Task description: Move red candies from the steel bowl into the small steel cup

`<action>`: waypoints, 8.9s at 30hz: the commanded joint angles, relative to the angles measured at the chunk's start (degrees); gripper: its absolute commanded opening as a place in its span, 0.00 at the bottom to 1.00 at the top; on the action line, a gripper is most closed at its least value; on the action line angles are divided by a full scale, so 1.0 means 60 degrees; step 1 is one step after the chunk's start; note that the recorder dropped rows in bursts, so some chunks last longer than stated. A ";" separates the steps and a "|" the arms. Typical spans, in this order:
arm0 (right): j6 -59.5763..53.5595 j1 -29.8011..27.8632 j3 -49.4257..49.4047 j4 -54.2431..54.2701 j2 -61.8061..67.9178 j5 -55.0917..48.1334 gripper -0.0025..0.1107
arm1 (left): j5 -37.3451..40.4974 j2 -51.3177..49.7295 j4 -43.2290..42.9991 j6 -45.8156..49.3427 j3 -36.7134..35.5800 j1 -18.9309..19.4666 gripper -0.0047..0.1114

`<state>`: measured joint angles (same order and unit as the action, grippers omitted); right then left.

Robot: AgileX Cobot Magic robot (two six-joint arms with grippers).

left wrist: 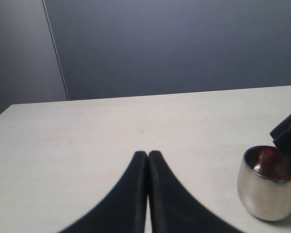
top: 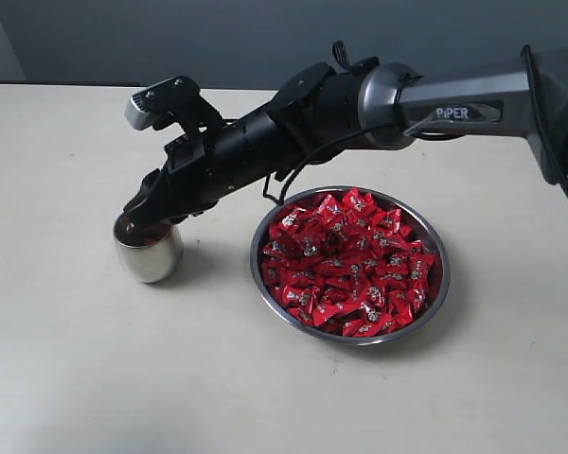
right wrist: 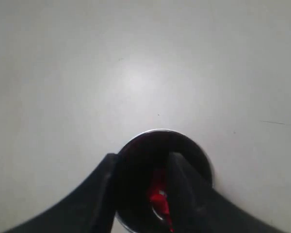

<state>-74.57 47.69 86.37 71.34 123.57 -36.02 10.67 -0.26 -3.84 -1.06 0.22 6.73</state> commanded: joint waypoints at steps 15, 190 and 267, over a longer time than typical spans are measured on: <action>0.0175 0.0007 0.0053 -0.0110 -0.0100 -0.0190 0.33 | -0.0056 0.0043 -0.0010 -0.0011 -0.0036 0.0007 0.04; 0.8950 -0.3828 -0.5109 -0.7343 -0.3167 0.1564 0.28 | -0.0053 0.0043 -0.0010 -0.0011 -0.0036 0.0007 0.04; 0.9563 -0.3826 -0.4169 -0.7770 -0.1945 0.0724 0.35 | -0.0054 0.0043 -0.0010 -0.0011 -0.0036 0.0007 0.04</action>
<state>-17.12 24.95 60.78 25.10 112.49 -30.96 10.67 -0.26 -3.84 -1.06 0.22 6.73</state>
